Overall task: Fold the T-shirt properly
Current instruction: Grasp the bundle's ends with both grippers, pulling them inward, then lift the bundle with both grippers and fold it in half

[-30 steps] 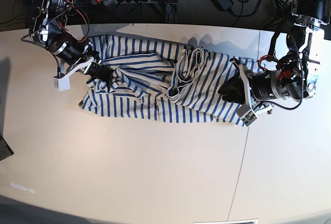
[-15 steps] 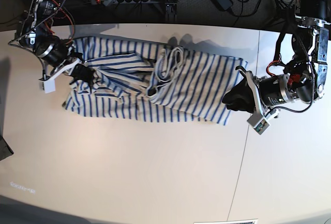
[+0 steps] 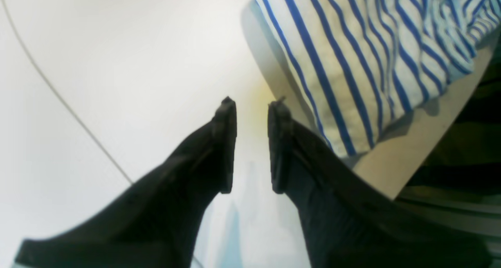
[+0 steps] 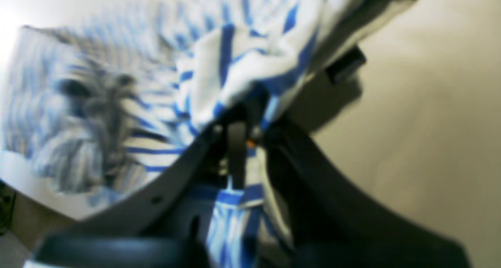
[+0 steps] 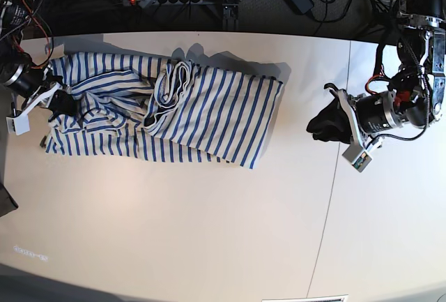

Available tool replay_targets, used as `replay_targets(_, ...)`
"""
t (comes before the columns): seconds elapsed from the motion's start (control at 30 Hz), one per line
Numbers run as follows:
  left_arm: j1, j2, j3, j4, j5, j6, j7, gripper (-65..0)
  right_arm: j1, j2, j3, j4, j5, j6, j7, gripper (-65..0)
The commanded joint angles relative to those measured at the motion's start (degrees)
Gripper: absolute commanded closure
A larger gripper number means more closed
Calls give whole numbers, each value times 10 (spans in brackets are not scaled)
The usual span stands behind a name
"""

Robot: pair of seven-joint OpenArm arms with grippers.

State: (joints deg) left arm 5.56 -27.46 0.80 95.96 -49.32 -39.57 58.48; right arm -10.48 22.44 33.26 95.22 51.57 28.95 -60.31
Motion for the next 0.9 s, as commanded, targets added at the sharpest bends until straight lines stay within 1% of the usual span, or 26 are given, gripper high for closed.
replay_targets(0.0,-5,-1,-4,-3,2,-4,-15,-146,6,4,5,27,14,44,13,0)
replay_targets(0.13,-8,23,-4,-54,15,-4,-35,-146,6,-16,-4,89,14,44,13,0)
replay_targets(0.2,-11,38,-3,-76,36,-4,-53,-146,6,-17,-24,105,14,44,14,0)
replay_targets(0.27,-15,51,8,-98,54,-4,-63,-146,6,-17,-53,121,14,44,14,0)
replay_targets(0.33,-17,69,25,-126,53,-4,-74,-146,6,-17,-90,139,13,44,15,0)
replay_targets(0.47,-20,118,52,-179,69,-4,-100,-146,21,-18,-170,168,-19,43,24,0)
replay_targets(0.53,-20,142,52,-188,79,-4,-100,-146,32,-25,-203,169,-28,43,29,0)
replay_targets(0.67,-15,178,52,-192,81,-4,-89,-146,47,-57,-253,169,-45,43,31,0)
replay_targets(0.8,-10,209,52,-192,83,-4,-87,-146,59,-102,-297,169,-60,43,31,0)
replay_targets(0.87,-11,221,52,-192,90,-4,-87,-146,66,-124,-321,169,-96,43,31,0)
